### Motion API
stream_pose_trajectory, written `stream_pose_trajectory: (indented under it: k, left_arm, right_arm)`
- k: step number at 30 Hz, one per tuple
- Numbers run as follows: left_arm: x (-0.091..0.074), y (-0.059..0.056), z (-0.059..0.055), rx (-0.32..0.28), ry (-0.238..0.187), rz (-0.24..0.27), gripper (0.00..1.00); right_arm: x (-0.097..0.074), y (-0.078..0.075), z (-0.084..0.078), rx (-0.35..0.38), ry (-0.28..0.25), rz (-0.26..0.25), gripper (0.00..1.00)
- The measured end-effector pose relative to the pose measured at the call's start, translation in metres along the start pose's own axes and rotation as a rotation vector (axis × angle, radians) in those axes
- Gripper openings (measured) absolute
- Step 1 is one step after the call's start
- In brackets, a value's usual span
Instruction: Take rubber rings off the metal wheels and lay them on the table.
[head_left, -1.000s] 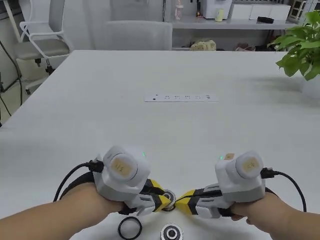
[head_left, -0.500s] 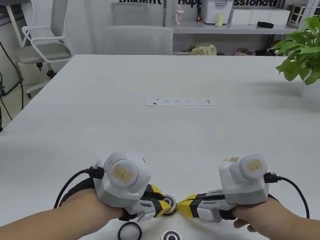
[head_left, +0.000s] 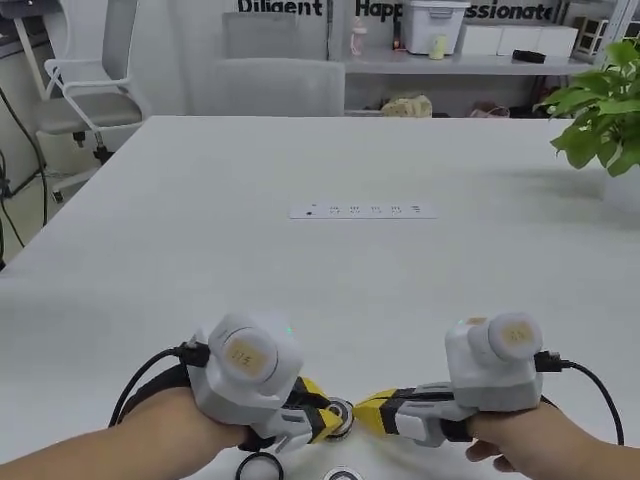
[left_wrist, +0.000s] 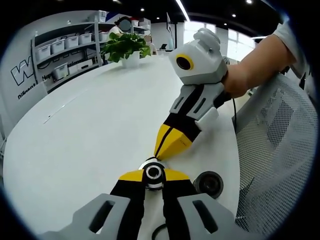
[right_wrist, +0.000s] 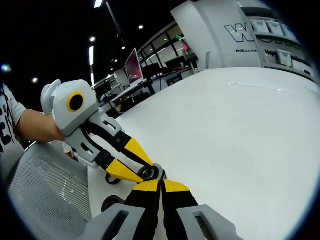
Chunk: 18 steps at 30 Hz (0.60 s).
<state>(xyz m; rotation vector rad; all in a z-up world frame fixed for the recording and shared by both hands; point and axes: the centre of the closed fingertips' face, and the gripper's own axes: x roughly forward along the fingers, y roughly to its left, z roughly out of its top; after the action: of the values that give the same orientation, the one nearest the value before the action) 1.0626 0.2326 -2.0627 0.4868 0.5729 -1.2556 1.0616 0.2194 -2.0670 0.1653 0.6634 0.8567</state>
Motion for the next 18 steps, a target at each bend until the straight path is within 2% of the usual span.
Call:
stream_pose_trajectory:
  k: [18]
  left_arm:
    - [-0.0003,0.0012,0.0006,-0.005,0.004,0.011,0.07]
  right_arm:
    - [-0.0002,0.002,0.0033,0.048,-0.015,0.008,0.0]
